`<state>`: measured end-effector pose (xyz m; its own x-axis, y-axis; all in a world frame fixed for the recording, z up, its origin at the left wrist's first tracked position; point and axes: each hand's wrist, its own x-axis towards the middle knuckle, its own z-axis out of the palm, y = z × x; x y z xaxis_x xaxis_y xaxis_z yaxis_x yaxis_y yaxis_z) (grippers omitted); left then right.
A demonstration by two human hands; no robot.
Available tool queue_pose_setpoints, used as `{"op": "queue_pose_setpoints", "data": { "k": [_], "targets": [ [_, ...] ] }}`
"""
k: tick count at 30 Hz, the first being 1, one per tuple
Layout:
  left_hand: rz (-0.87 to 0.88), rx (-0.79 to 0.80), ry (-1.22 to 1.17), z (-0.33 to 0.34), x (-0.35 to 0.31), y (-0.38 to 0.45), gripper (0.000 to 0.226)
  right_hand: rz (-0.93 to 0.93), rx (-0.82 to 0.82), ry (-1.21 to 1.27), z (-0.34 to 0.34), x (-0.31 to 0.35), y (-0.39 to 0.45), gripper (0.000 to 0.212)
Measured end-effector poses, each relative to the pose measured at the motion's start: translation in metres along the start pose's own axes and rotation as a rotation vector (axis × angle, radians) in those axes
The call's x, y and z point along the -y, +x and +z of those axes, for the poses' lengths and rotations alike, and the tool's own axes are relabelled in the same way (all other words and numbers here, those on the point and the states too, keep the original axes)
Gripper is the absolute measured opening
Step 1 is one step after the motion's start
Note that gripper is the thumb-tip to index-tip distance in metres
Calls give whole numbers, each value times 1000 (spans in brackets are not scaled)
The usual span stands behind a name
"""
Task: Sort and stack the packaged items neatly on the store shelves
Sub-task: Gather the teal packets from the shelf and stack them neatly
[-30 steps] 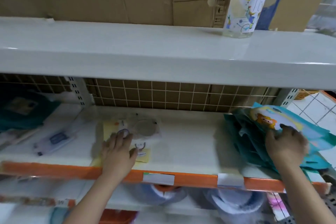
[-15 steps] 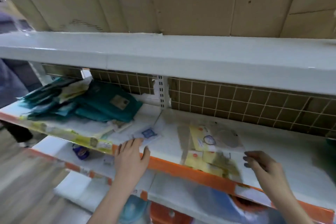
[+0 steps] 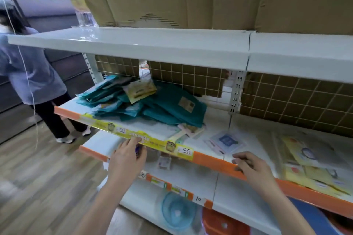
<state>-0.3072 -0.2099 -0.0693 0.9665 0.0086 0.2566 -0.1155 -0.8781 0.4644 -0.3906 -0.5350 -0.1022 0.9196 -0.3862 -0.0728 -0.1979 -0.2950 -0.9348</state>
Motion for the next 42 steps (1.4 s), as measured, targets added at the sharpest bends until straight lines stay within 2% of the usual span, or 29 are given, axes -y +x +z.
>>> {"op": "queue_pose_setpoints", "data": {
  "k": [10, 21, 24, 25, 28, 32, 34, 37, 40, 42],
  "targets": [
    [-54, 49, -31, -5, 51, 64, 33, -8, 114, -49, 94, 43, 55, 12],
    [-113, 28, -34, -10, 94, 171, 42, -24, 145, -182, 177, 70, 173, 3],
    [-119, 36, -52, -5, 99, 192, 44, -69, 138, -269, 188, 75, 196, 10],
    [-110, 40, -50, -3, 100, 199, 44, -81, 128, -311, 191, 80, 202, 19],
    [-73, 43, -57, 4, 103, 223, 46, -118, 82, -460, 202, 93, 218, 49],
    [35, 85, -45, 15, 106, 260, 53, -61, 119, -666, 222, 87, 236, 93],
    [130, 115, -42, 20, 105, 277, 61, -68, 85, -733, 228, 80, 239, 96],
    [229, 228, -8, 24, 102, 302, 69, -68, 45, -734, 229, 77, 237, 86],
    [332, 316, 34, 30, 102, 319, 92, -49, 41, -737, 226, 84, 230, 73],
    [374, 351, 21, 36, 104, 327, 105, -15, 86, -719, 225, 90, 224, 72]
  ]
}}
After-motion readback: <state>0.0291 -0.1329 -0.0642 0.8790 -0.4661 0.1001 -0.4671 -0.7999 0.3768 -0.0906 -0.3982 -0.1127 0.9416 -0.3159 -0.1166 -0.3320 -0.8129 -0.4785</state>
